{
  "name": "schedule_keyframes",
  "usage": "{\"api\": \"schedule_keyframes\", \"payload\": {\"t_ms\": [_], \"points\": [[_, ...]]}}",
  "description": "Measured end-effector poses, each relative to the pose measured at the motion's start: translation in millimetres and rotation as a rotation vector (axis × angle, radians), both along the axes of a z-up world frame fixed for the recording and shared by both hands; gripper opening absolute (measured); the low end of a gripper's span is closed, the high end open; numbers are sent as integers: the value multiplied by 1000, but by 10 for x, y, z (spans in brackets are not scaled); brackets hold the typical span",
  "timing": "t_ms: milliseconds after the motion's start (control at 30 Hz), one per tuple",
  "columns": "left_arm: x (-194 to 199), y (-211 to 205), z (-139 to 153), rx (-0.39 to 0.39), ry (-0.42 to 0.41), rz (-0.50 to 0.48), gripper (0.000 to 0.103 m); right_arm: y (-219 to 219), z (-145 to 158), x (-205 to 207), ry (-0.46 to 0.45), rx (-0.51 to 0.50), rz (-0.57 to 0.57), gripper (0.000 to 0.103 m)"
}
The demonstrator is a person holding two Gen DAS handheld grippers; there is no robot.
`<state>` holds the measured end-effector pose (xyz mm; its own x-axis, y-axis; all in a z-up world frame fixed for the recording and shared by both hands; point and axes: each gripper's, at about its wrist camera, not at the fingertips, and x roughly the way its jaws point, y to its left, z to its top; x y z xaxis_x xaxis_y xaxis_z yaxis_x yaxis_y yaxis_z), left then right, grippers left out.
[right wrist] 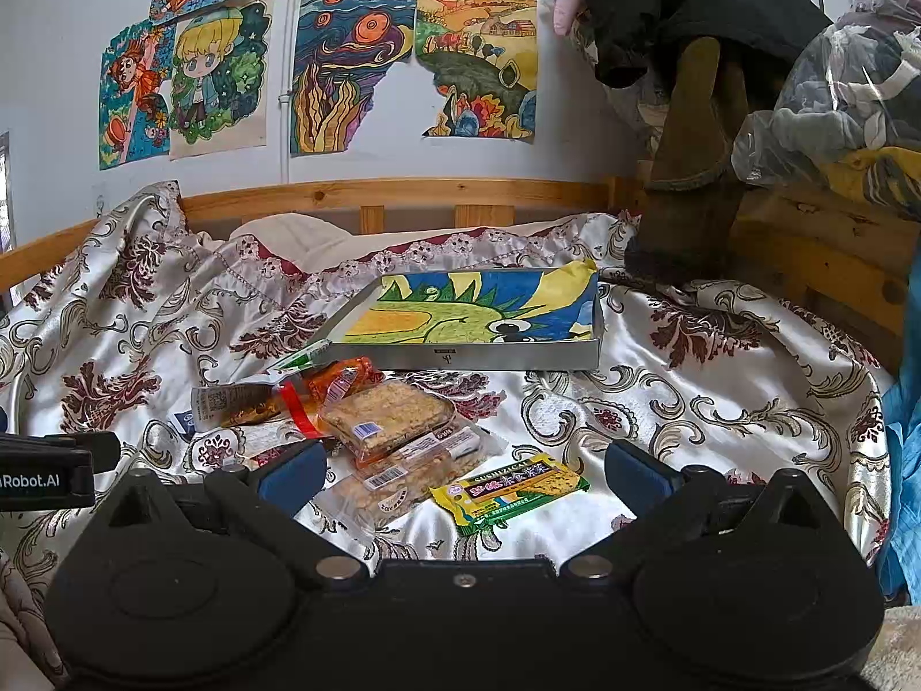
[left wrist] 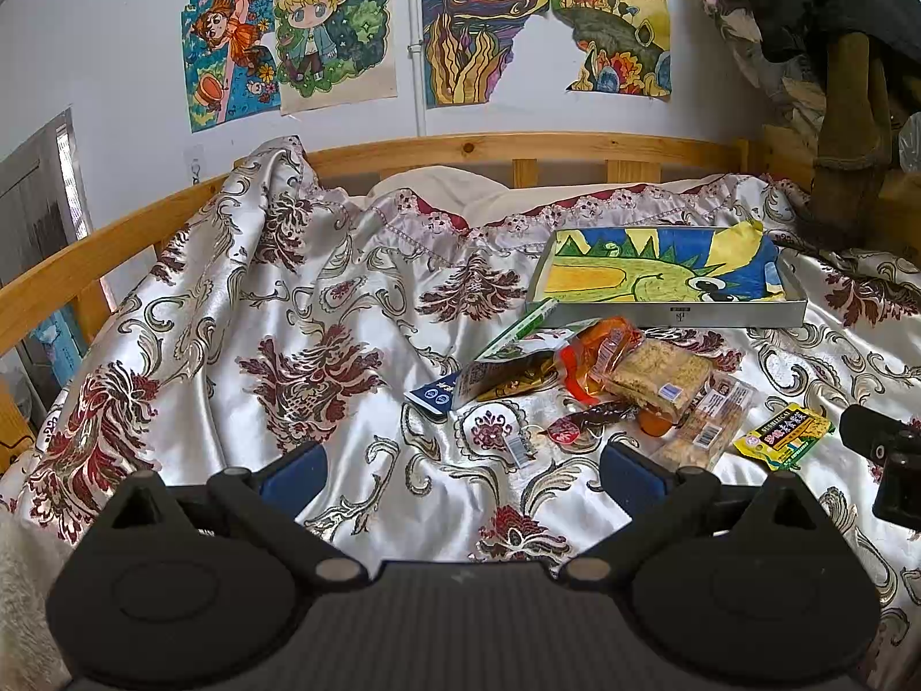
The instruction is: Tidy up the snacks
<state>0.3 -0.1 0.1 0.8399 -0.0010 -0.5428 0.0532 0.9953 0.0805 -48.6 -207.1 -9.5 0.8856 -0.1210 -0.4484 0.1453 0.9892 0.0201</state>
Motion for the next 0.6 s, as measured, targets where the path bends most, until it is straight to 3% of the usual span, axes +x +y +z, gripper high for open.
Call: {"api": "schedule_keyframes", "payload": {"t_ms": [600], "points": [[1, 0, -1, 1, 2, 0, 102, 2, 14, -13, 1, -1, -7, 102]]}}
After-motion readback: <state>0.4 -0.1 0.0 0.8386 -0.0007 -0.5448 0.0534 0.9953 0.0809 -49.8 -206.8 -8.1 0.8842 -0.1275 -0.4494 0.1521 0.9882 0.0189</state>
